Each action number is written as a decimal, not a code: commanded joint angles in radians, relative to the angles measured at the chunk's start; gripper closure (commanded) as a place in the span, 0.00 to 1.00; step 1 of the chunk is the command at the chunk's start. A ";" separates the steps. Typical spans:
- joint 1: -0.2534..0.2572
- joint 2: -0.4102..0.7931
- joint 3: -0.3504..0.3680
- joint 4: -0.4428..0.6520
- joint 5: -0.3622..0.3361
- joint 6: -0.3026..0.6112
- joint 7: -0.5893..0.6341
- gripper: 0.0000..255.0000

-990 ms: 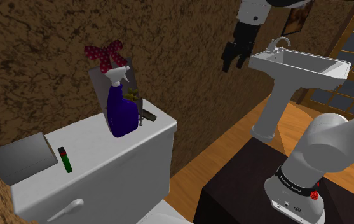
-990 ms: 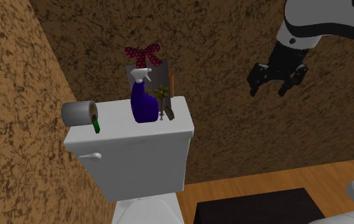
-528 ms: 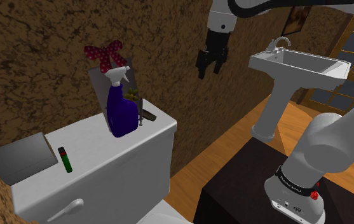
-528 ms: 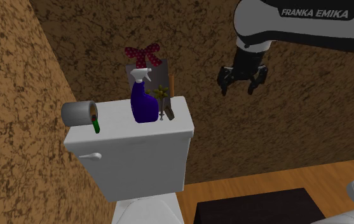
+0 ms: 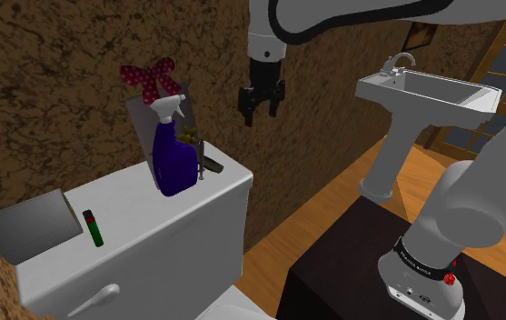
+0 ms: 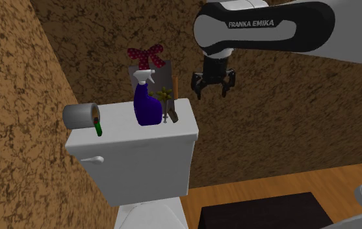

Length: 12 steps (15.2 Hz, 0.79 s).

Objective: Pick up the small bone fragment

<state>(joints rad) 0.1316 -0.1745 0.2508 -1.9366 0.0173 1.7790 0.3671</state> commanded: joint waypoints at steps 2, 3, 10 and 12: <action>0.018 0.111 0.034 0.089 -0.030 0.002 0.046 0.00; 0.025 0.150 0.045 0.122 -0.043 0.000 0.062 0.00; 0.105 0.441 0.093 0.398 -0.144 -0.048 0.164 0.00; 0.138 0.531 0.098 0.497 -0.174 -0.075 0.186 0.00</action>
<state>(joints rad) 0.2551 0.3076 0.3468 -1.4867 -0.1405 1.7122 0.5428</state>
